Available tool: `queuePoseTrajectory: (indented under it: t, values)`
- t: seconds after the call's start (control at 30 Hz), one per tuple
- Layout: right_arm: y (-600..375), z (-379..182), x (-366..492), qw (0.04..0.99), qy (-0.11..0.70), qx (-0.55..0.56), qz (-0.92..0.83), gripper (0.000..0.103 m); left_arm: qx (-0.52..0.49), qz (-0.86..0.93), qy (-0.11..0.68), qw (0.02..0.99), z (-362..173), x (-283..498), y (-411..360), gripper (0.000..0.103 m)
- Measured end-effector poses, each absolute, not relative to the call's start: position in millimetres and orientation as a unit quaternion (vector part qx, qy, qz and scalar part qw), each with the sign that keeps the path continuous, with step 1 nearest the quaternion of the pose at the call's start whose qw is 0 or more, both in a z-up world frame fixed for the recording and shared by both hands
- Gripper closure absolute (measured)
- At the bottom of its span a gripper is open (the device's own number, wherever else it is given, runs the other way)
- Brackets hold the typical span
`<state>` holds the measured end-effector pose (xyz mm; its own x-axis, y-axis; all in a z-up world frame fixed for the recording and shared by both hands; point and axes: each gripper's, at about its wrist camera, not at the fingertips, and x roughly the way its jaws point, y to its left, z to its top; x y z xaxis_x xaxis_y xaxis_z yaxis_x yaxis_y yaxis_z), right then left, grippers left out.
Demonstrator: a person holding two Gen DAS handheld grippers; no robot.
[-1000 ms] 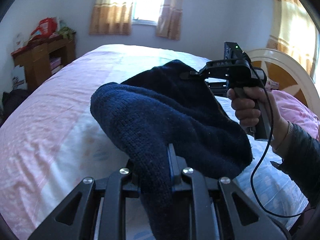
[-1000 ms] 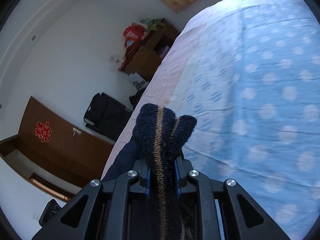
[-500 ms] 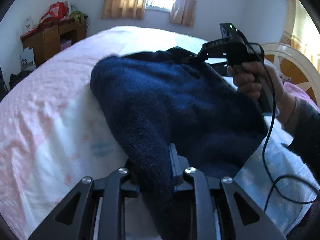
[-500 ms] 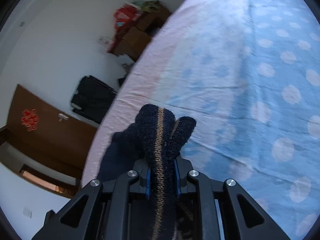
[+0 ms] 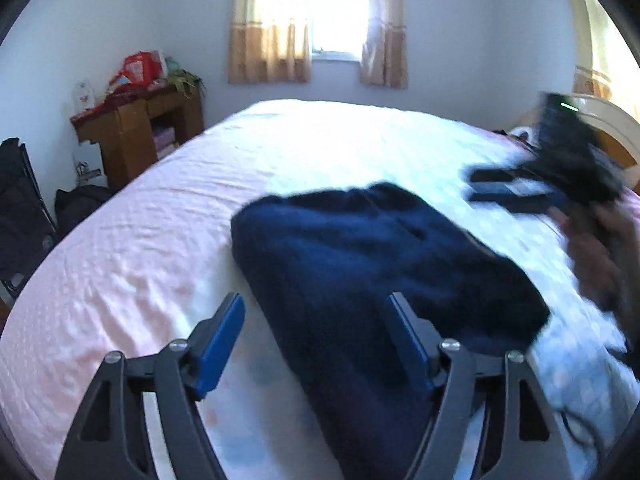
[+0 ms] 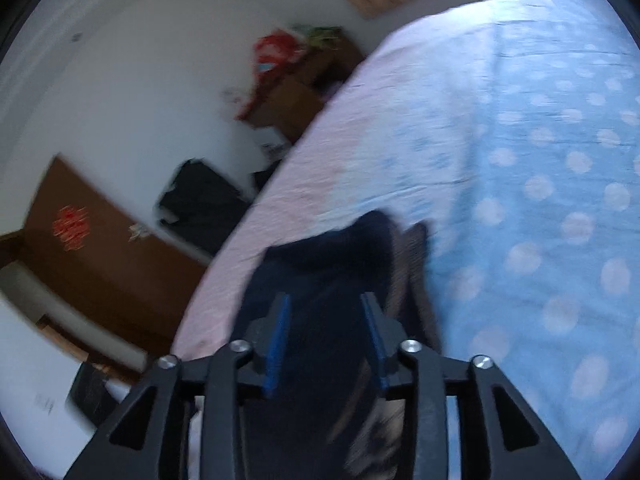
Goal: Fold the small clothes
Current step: 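Fold the lifted end over the bundle and open both tools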
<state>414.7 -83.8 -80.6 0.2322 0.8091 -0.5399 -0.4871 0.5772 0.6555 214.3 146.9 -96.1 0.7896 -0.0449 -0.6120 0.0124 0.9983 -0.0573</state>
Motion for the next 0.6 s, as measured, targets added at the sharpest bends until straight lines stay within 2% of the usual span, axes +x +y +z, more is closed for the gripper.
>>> queuePoseTrajectory:
  t: [0.07,0.17,0.23,0.27,0.3,0.4,0.47,0.6]
  values:
    - [-80.2,-77.2,385.9,0.754,0.458,0.152,0.446,0.058,-0.027,-0.003,0.333,0.942,-101.4,228.7,151.4,0.028]
    - [-85.6,-83.8,348.7,0.793,0.464,0.066,0.390,0.058,-0.017,0.003,0.345,0.938,-111.9,247.9,150.8,0.028]
    - [-95.1,-98.6,336.3,0.775,0.487,0.071,0.396,0.058,-0.011,0.009,0.354,0.935,-119.6,253.6,147.2,0.027]
    - [-99.0,-109.7,329.7,0.768,0.504,0.066,0.390,0.067,-0.011,0.009,0.358,0.934,-123.3,256.4,146.7,0.027]
    - [-100.8,-116.2,326.0,0.766,0.513,0.057,0.383,0.095,-0.011,0.010,0.365,0.931,-127.6,259.9,146.5,0.027]
    - [-109.4,-135.2,320.6,0.764,0.538,0.045,0.354,0.095,0.000,0.012,0.374,0.927,-134.7,258.8,139.5,0.019]
    - [-118.9,-144.5,325.7,0.754,0.548,0.075,0.354,0.097,0.013,0.025,0.363,0.931,-136.3,254.1,138.6,0.014]
    - [-134.1,-151.5,331.4,0.744,0.551,0.136,0.353,0.097,0.018,0.034,0.361,0.932,-130.4,243.2,141.6,0.010]
